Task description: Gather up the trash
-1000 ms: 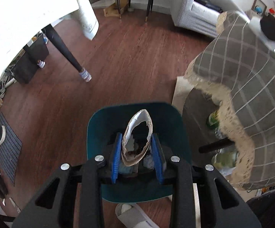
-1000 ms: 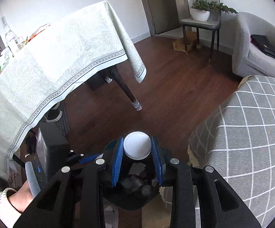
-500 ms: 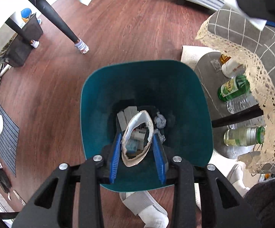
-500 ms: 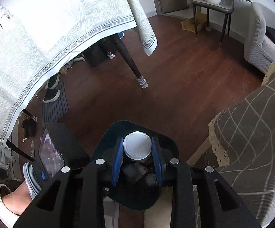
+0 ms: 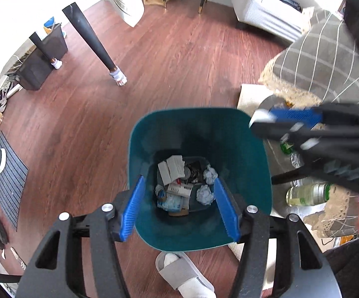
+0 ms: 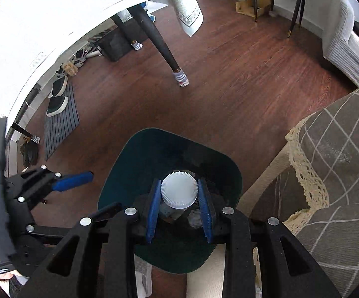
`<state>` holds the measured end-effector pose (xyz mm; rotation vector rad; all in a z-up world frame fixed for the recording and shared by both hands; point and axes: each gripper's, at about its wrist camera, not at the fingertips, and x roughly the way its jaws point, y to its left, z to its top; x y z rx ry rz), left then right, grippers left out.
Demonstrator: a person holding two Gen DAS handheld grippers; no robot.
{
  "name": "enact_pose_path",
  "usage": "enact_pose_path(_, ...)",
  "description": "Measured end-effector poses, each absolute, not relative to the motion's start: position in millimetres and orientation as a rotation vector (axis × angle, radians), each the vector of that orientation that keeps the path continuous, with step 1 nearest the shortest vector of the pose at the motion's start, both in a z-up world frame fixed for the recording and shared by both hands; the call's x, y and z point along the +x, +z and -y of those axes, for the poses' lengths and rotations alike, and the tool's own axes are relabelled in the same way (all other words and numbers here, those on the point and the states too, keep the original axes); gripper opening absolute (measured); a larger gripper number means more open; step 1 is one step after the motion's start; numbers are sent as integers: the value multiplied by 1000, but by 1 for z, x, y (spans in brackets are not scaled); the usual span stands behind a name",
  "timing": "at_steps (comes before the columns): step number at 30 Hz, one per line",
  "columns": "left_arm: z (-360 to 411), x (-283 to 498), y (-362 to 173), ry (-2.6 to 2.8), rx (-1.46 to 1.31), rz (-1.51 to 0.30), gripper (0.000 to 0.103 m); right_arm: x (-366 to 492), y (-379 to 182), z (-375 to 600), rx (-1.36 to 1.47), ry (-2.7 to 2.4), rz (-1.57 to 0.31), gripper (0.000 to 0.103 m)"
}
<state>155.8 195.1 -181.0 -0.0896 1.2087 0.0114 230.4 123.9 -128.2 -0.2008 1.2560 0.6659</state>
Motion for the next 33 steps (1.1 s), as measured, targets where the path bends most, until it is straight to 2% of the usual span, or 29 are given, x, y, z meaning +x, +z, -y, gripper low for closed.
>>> enact_pose_path(7,-204,147,-143,19,-99,-1100,51,226,-156,-130,-251,662,-1319,30)
enact_pose_path(10,-207,143,-124,22,-103,-1048,51,222,-168,-133,-279,682,-1344,30)
enact_pose_path(11,-209,141,-118,26,-108,-1030,51,220,-171,-135,-287,698,-1358,34)
enact_pose_path(12,-210,140,-112,28,-113,-1015,51,219,-174,-137,-296,711,-1366,49)
enact_pose_path(13,-210,138,-106,30,-117,-998,51,217,-176,-138,-316,714,-1365,56)
enact_pose_path(14,-210,137,-101,31,-120,-983,51,215,-177,-139,-335,712,-1359,60)
enact_pose_path(18,-209,131,-82,30,-125,-928,57,207,-174,-139,-365,713,-1342,60)
enact_pose_path(21,-206,124,-64,29,-137,-874,65,201,-158,-138,-386,705,-1281,60)
enact_pose_path(26,-196,110,-28,43,-127,-783,77,193,-112,-120,-369,682,-1144,60)
enact_pose_path(33,-180,81,16,61,-102,-701,85,167,-40,-76,-345,621,-956,60)
